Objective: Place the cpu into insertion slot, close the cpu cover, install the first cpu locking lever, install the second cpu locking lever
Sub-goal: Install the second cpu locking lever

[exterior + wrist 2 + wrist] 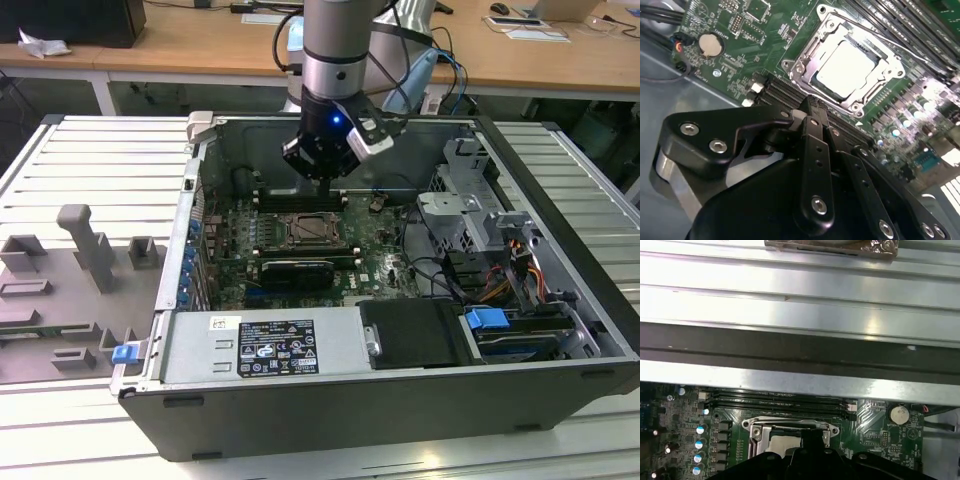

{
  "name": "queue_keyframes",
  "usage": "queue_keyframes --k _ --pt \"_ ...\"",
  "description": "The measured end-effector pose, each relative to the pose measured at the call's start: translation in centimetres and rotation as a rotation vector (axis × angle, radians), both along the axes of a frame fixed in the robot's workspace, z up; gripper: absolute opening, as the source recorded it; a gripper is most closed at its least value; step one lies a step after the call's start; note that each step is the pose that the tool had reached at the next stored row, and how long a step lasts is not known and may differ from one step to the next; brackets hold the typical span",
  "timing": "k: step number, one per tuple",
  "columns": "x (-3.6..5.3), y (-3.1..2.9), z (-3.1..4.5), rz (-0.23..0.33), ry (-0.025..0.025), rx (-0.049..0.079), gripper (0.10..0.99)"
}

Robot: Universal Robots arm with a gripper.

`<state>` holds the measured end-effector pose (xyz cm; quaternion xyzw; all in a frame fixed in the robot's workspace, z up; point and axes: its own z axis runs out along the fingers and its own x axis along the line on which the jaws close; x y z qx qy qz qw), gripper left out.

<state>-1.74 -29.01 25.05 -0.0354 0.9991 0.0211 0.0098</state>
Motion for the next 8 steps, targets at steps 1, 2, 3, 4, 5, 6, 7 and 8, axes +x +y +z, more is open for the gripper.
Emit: queue_keyframes --k 1,2,3,4,5,6,7,8 --pt "0.0 0.0 0.21 0.0 0.0 0.0 0.106" --pt "0.0 -0.01 0.27 0.0 -0.0001 -0.001 0.106" --pt "0.0 -0.05 0.28 0.0 -0.0002 0.0 0.106" --pt "0.0 -0.14 0.28 0.0 -0.0001 0.0 0.106" --pt "0.0 -0.32 0.28 0.0 -0.0001 -0.001 0.106" --pt "0.0 -0.5 0.28 0.0 0.0 -0.001 0.106" --pt "0.0 -0.64 0.28 0.0 -0.0001 -0.001 0.106" --pt "0.0 -0.7 0.28 0.0 -0.0001 0.0 0.106"
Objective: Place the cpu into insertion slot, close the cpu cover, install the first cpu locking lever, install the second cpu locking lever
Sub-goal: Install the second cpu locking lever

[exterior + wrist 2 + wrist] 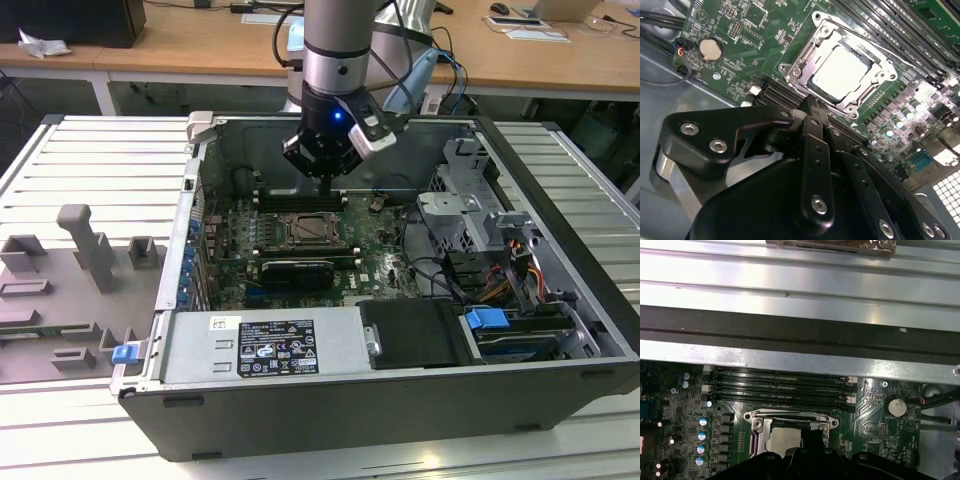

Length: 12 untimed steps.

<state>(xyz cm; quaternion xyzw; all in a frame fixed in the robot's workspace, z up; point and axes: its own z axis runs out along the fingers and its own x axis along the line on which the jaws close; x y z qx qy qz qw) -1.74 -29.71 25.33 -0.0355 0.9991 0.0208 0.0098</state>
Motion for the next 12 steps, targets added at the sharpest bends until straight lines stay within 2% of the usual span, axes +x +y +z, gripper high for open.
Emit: queue_keyframes --k 9,12 --pt "0.0 -0.46 0.0 0.0 0.0001 0.0 0.106" --pt "0.0 -0.79 0.0 0.0 0.0 0.0 0.106"
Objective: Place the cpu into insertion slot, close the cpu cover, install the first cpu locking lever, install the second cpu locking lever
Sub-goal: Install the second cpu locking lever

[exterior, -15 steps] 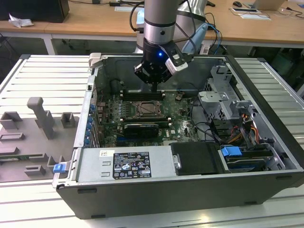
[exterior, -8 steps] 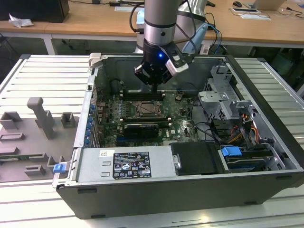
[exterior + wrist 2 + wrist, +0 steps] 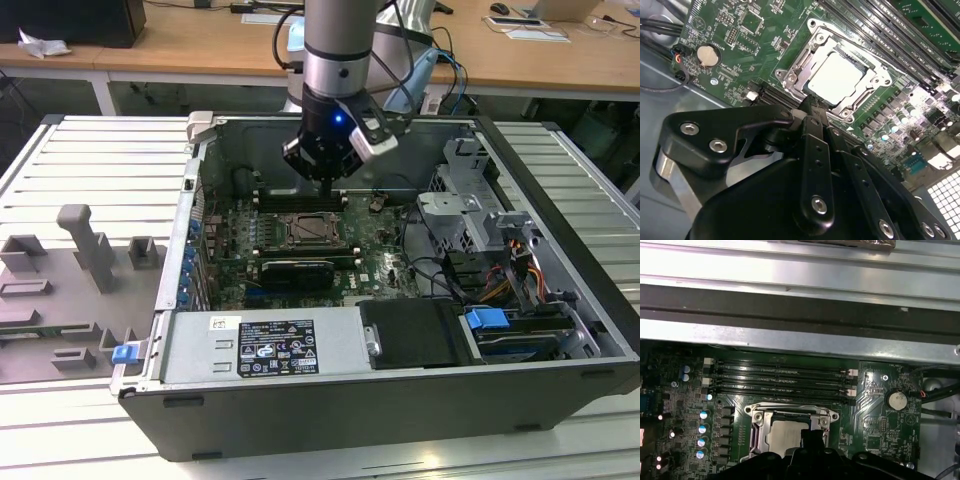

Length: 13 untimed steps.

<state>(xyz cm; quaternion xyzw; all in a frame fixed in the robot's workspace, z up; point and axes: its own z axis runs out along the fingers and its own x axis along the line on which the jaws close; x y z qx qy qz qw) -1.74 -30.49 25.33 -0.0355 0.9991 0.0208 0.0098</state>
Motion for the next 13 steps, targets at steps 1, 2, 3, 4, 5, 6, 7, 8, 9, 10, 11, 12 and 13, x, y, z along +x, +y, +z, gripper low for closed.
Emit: queue_keyframes --k 1,2,3,4,5,6,7,8,9,10,11,12,13 --pt "0.0 -0.11 0.0 0.0 0.0 0.0 0.106" --pt "0.0 -0.21 0.0 0.0 0.0 0.0 0.106" --pt "0.0 -0.25 0.0 0.0 0.0 0.0 0.106" --pt "0.0 -0.28 0.0 0.0 0.0 0.0 0.106" --pt "0.0 -0.34 0.0 0.0 0.0 0.0 0.106" --pt "0.0 -0.44 0.0 0.0 0.0 0.0 0.106" --pt "0.0 -0.57 0.0 0.0 0.0 0.0 0.106" --pt "0.0 -0.64 0.0 0.0 0.0 0.0 0.106" --pt "0.0 -0.77 0.0 0.0 0.0 0.0 0.106" --pt "0.0 -0.91 0.0 0.0 0.0 0.0 0.106" --pt "0.0 -1.02 0.0 0.0 0.0 0.0 0.106" --pt "0.0 -1.16 0.0 0.0 0.0 0.0 0.106" --pt "0.0 -1.25 0.0 0.0 0.0 0.0 0.106"
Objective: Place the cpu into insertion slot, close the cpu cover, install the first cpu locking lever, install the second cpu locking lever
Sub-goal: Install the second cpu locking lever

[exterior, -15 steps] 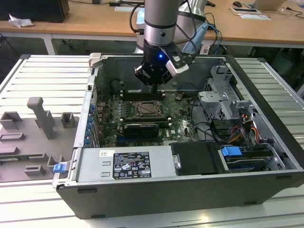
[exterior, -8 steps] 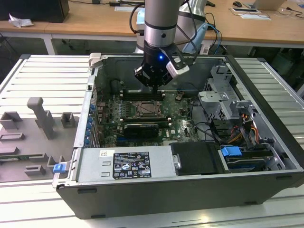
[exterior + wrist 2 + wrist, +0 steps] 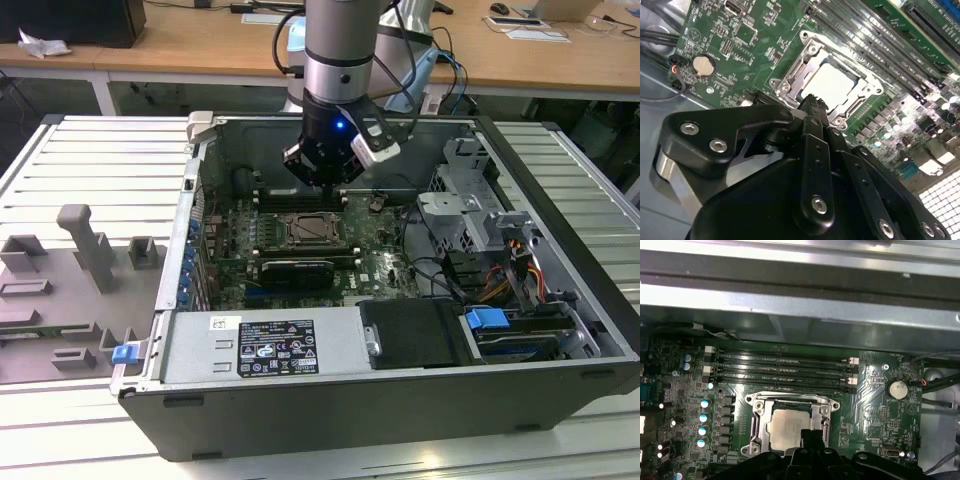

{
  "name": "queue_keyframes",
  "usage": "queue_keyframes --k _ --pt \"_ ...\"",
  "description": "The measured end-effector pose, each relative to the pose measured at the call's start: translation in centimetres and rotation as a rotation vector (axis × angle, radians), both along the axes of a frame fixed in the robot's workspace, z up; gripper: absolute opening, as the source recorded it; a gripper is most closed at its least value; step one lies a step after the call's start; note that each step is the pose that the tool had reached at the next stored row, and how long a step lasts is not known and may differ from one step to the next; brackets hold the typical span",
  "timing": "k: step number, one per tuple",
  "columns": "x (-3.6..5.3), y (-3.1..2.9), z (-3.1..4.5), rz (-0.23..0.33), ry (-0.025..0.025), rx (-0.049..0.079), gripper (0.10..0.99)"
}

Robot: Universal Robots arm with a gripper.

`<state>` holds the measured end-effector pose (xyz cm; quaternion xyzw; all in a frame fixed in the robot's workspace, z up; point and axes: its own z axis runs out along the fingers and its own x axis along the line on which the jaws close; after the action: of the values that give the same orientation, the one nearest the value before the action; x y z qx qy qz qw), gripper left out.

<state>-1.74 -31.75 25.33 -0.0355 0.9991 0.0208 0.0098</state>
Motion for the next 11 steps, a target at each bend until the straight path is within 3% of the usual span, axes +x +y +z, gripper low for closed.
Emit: queue_keyframes --k 11 --pt "0.0 -0.57 0.0 0.0 0.0 0.0 0.106"
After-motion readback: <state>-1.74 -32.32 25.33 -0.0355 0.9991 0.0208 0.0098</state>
